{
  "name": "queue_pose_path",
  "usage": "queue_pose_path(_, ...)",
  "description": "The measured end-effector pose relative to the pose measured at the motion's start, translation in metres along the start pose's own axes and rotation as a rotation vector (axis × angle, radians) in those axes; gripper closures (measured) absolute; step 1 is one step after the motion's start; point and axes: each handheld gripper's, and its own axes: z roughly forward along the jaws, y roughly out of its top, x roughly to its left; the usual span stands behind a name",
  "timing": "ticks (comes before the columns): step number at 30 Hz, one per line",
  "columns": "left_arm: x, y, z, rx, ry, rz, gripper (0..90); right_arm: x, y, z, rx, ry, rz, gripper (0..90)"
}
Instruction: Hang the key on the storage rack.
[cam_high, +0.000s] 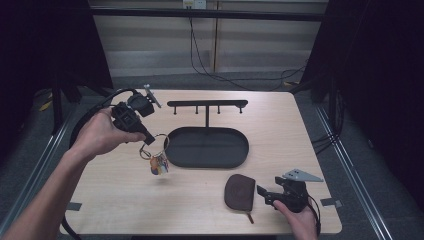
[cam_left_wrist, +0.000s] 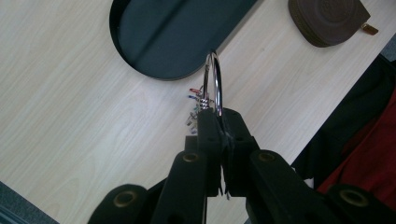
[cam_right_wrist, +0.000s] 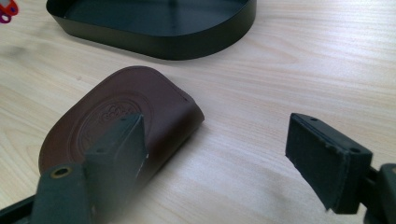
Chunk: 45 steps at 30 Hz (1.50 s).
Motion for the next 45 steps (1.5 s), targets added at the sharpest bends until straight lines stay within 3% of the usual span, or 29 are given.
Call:
queue_pose_path(9, 0.007, 0.014, -0.002, 0.019, 0.017, -0.007, 87.9, 0.0, -0.001, -0.001, -0.003, 0.001, 0.003, 20.2)
queue_pose_path(23, 0.005, 0.04, -0.006, 0.013, 0.029, 0.035, 88.0, 0.001, 0.0, -0.001, -0.002, 0.0, -0.004, 20.2)
queue_pose_path(32, 0.008, 0.052, -0.004, 0.017, 0.04, 0.025, 87.9, 0.0, -0.001, -0.002, 0.001, 0.0, -0.006, 20.2)
queue_pose_path(45, 0.029, 0.063, 0.006, 0.0, 0.025, 0.003, 87.8, 0.001, 0.0, -0.002, 0.001, 0.004, -0.017, 20.2)
